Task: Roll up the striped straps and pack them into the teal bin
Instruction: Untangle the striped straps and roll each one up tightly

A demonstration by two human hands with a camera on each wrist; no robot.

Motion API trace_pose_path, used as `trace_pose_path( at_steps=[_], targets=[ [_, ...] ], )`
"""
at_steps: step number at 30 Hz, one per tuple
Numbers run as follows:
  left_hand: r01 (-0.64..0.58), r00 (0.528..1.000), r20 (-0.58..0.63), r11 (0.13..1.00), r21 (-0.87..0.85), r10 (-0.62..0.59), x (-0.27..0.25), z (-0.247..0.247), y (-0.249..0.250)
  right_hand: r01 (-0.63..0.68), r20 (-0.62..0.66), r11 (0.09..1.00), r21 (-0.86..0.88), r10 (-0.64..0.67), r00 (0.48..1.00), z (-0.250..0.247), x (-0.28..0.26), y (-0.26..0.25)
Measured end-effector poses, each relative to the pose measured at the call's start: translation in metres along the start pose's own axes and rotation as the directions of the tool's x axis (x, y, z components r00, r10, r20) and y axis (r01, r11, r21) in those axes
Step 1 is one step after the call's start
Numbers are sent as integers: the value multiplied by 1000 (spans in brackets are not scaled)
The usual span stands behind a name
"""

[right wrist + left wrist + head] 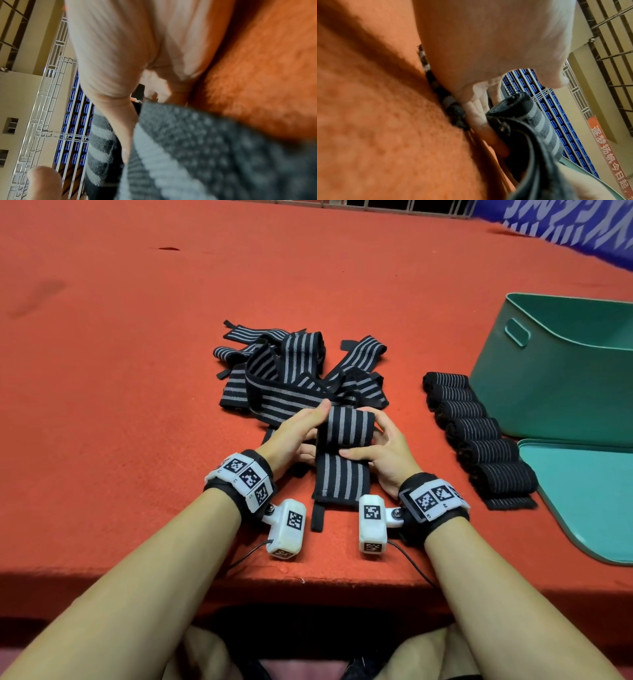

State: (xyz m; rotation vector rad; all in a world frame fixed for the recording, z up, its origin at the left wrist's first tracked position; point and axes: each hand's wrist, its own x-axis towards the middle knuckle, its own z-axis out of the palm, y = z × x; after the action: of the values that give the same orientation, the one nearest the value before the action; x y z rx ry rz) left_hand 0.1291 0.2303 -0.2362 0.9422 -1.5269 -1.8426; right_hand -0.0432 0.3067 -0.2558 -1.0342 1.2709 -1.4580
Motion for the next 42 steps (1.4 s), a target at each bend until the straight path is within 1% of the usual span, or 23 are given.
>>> trace_pose_path(
  at_steps=[3, 5, 8, 12, 16, 18, 21, 25, 27, 30, 35, 38, 42],
  targets=[
    [-2, 1000, -28, 998, 66, 4, -2, 4, 2, 3, 6, 1000, 16, -3, 1000, 1, 0, 0],
    [-9, 999, -38, 998, 62, 11, -4, 5, 2, -2, -5, 999, 38, 2, 1000, 3, -1, -1],
    [-31, 999, -35, 1000, -2, 31, -4, 1, -3, -47, 4, 998, 47, 47, 999, 7, 0, -4],
    [-67, 996, -56, 996, -63, 64, -8, -1, -5, -156, 53, 978, 139, 150, 987, 6, -1, -11],
    [-123, 992, -53, 974, -192, 114, -11, -5, -5, -239, 95, 970, 29, 236, 967, 8, 0, -17],
    [-144, 989, -42, 974, -174, 139, -11, -6, -7, -238, 109, 971, 7, 236, 966, 12, 1, -20],
    [-139, 990, -21, 983, -123, 138, -10, -6, -8, -214, 71, 975, 63, 210, 975, 9, 0, -18],
    [-89, 996, -9, 994, -57, 89, -9, -3, -4, -197, 58, 973, 120, 191, 980, -1, -5, -15],
    [-54, 998, -18, 998, -31, 54, -7, -1, -2, -187, 63, 971, 148, 179, 982, -3, -5, -13],
    [-33, 999, -27, 999, -6, 33, -4, 1, -1, -173, 91, 968, 184, 158, 983, -5, -4, -10],
    [0, 1000, 3, 1000, -29, 1, -3, -2, -1, -163, 114, 966, 199, 142, 983, -8, -4, -8],
    [-33, 999, -16, 996, -88, 31, -3, -5, -6, -188, 128, 969, 160, 168, 977, -4, -3, -9],
    [-57, 998, -45, 994, -96, 53, -4, -6, -9, -212, 115, 971, 112, 199, 973, -2, -2, -13]
  ],
)
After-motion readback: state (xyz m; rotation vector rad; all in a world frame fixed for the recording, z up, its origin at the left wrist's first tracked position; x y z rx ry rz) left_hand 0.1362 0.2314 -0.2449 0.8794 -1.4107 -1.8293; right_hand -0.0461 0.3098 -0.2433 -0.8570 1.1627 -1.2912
